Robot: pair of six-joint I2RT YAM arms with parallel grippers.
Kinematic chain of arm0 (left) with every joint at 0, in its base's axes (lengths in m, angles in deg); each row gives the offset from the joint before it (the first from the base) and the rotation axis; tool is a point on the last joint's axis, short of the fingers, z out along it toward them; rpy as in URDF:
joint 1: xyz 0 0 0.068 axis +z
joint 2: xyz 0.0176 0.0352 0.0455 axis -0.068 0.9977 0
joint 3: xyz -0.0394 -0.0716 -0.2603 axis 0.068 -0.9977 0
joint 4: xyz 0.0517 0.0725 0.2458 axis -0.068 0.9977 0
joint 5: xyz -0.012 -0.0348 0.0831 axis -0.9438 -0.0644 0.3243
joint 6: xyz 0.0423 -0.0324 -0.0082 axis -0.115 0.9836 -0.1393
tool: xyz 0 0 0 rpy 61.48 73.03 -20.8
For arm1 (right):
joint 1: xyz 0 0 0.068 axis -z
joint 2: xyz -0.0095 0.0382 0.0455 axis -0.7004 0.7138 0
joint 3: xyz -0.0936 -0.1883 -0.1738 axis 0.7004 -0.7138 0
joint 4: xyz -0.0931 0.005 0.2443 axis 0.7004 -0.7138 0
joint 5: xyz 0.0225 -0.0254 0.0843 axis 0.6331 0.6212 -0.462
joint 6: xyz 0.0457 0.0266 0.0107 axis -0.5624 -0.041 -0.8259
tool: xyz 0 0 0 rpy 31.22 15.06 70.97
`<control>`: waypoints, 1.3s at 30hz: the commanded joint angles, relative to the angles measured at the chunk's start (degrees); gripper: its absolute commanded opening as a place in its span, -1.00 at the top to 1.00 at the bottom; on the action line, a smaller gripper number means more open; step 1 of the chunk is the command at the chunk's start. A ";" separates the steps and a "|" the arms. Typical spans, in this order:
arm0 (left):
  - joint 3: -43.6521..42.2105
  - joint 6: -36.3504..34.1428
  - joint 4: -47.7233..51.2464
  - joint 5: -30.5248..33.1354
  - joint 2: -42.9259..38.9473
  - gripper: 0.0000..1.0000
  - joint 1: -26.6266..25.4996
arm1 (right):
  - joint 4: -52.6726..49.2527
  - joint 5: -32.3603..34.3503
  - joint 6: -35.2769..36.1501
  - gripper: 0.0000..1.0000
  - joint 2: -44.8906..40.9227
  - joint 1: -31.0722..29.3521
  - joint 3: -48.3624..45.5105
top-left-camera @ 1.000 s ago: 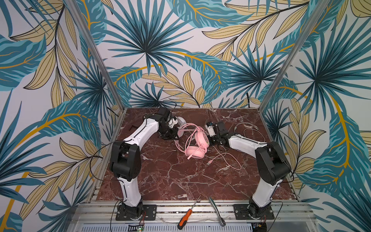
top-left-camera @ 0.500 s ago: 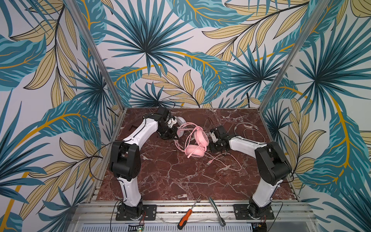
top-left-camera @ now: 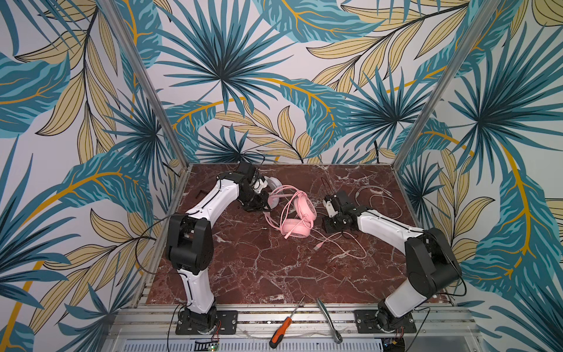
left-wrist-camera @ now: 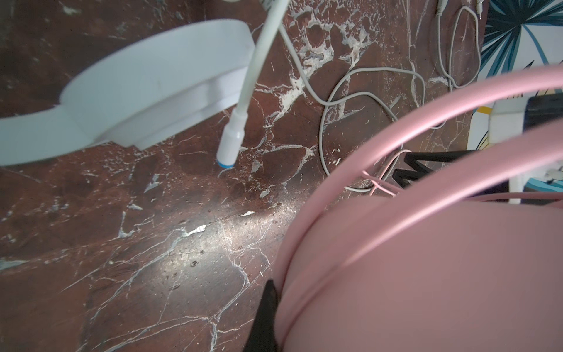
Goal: Wrap the headphones
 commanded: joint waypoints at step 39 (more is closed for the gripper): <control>2.16 2.54 -2.42 -5.55 -0.54 1.00 1.26 | -12.57 -0.07 -10.27 0.37 2.69 -0.01 -5.35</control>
